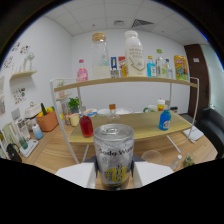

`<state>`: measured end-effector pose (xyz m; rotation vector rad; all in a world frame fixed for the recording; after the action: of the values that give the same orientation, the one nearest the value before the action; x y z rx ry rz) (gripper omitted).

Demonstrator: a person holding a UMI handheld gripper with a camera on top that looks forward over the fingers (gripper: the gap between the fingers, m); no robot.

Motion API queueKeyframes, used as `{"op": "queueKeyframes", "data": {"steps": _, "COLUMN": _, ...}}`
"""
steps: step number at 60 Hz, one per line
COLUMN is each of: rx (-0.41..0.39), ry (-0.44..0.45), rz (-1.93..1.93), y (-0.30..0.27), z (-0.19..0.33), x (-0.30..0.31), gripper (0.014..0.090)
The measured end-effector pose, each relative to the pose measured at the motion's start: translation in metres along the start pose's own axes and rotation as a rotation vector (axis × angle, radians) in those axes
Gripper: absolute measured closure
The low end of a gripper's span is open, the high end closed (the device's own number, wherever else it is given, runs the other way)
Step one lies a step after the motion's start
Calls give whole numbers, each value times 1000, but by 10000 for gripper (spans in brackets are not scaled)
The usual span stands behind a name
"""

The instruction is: Make me a cup of Mojito.

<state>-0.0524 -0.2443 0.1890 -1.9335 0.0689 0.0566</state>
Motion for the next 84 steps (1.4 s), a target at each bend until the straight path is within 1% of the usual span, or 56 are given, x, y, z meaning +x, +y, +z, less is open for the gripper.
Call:
{"op": "queueKeyframes", "data": {"steps": 6, "rx": 12, "ry": -15, "rz": -7, "y": 4, "z": 11, "x": 3, "gripper": 531}}
{"op": "queueKeyframes", "data": {"steps": 14, "rx": 34, "ry": -78, "rz": 96, "y": -1, "z": 21, "x": -1, "gripper": 531}}
{"op": "queueKeyframes", "data": {"steps": 22, "rx": 52, "ry": -145, "rz": 338, "y": -14, "z": 26, "x": -3, "gripper": 530}}
{"op": "queueKeyframes", "data": {"steps": 36, "rx": 48, "ry": -318, "rz": 880, "y": -34, "z": 23, "x": -10, "gripper": 532}}
{"op": "queueKeyframes", "data": {"steps": 47, "rx": 46, "ry": -416, "rz": 1266, "y": -44, "z": 23, "x": 3, "gripper": 531}}
{"op": "queueKeyframes", "data": {"steps": 55, "rx": 40, "ry": -456, "rz": 1448, "y": -42, "z": 29, "x": 11, "gripper": 533}}
{"op": "queueKeyframes", "data": {"steps": 60, "rx": 49, "ry": -487, "rz": 1595, "y": -47, "z": 29, "x": 20, "gripper": 531}}
{"op": "queueKeyframes", "data": {"steps": 64, "rx": 74, "ry": -506, "rz": 1704, "y": -49, "z": 30, "x": 21, "gripper": 535}}
{"op": "queueKeyframes", "data": {"steps": 73, "rx": 109, "ry": -524, "rz": 1892, "y": -53, "z": 28, "x": 31, "gripper": 533}}
{"op": "queueKeyframes", "data": {"steps": 84, "rx": 113, "ry": -511, "rz": 1911, "y": -47, "z": 32, "x": 32, "gripper": 532}}
